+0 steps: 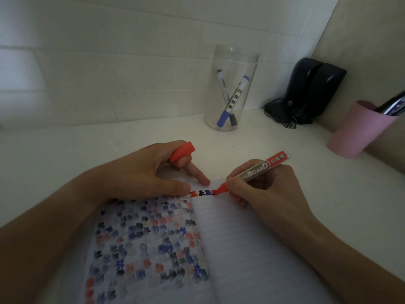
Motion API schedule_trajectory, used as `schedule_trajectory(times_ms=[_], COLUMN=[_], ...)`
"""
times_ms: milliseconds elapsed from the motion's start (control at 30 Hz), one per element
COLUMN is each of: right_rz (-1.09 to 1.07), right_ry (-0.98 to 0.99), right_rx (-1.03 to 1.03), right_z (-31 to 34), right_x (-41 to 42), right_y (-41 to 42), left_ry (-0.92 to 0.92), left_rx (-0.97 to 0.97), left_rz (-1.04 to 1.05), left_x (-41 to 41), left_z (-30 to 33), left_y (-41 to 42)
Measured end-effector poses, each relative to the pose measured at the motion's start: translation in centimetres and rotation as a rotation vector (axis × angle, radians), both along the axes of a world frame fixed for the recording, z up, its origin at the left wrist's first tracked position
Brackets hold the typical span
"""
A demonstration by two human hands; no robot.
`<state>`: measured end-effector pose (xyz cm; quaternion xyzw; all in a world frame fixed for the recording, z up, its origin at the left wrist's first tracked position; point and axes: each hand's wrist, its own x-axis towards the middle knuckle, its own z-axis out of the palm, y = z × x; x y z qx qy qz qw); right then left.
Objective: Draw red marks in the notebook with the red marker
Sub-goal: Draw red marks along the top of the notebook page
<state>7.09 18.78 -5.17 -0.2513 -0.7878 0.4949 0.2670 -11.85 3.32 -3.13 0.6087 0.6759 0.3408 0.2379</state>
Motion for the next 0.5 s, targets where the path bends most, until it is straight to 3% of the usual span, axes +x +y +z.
schedule_trajectory(times_ms=[300,500], right_rz=[-0.088,-0.111], right_ry=[-0.018,0.184], right_rx=[-0.005,-0.286], right_z=[-0.07,0.46], right_x=[-0.07,0.25], right_y=[0.05,0.52], left_ry=[-0.004,-0.003], left_rx=[-0.005,-0.019], left_rz=[-0.004,-0.006], left_x=[-0.15,-0.20], left_z=[-0.17,-0.19], left_y=[0.06,0.08])
